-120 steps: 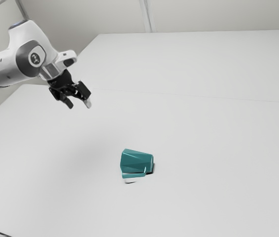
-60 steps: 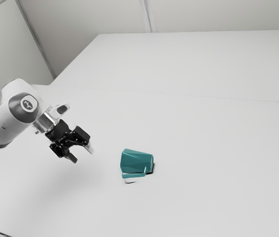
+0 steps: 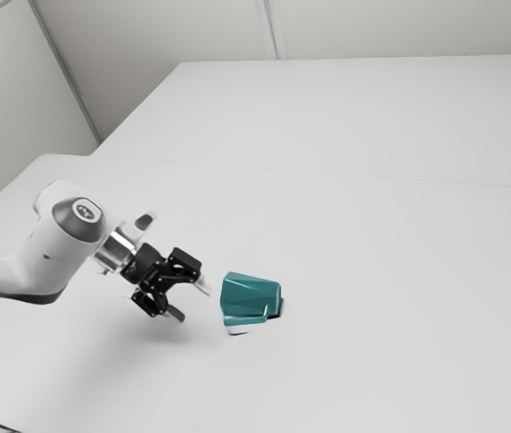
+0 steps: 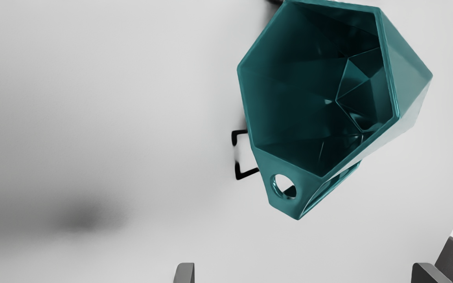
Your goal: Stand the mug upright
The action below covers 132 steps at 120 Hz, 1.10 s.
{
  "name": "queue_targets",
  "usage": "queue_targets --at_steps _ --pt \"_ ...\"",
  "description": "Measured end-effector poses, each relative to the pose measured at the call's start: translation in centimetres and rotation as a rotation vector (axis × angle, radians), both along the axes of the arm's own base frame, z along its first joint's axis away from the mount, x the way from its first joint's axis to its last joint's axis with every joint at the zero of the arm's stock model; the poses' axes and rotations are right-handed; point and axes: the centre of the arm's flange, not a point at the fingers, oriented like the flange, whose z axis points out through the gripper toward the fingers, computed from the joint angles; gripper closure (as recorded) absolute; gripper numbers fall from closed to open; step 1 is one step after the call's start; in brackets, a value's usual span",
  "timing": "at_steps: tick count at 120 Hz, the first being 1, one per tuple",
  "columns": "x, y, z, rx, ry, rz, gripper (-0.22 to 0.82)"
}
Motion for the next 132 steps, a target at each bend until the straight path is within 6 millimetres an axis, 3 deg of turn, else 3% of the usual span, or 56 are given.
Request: queue_targets --at_steps 52,73,93,132 --pt "3.5 -0.7 0.3 -0.047 -0.055 0.041 0.0" --pt "3.8 -0.9 -0.4 -0.069 -0.051 0.057 0.02" --pt "4.0 -1.4 -1.7 -0.109 -0.029 0.092 0.13" --pt "5.7 -3.5 -2.3 -0.152 -0.03 0.093 0.31"
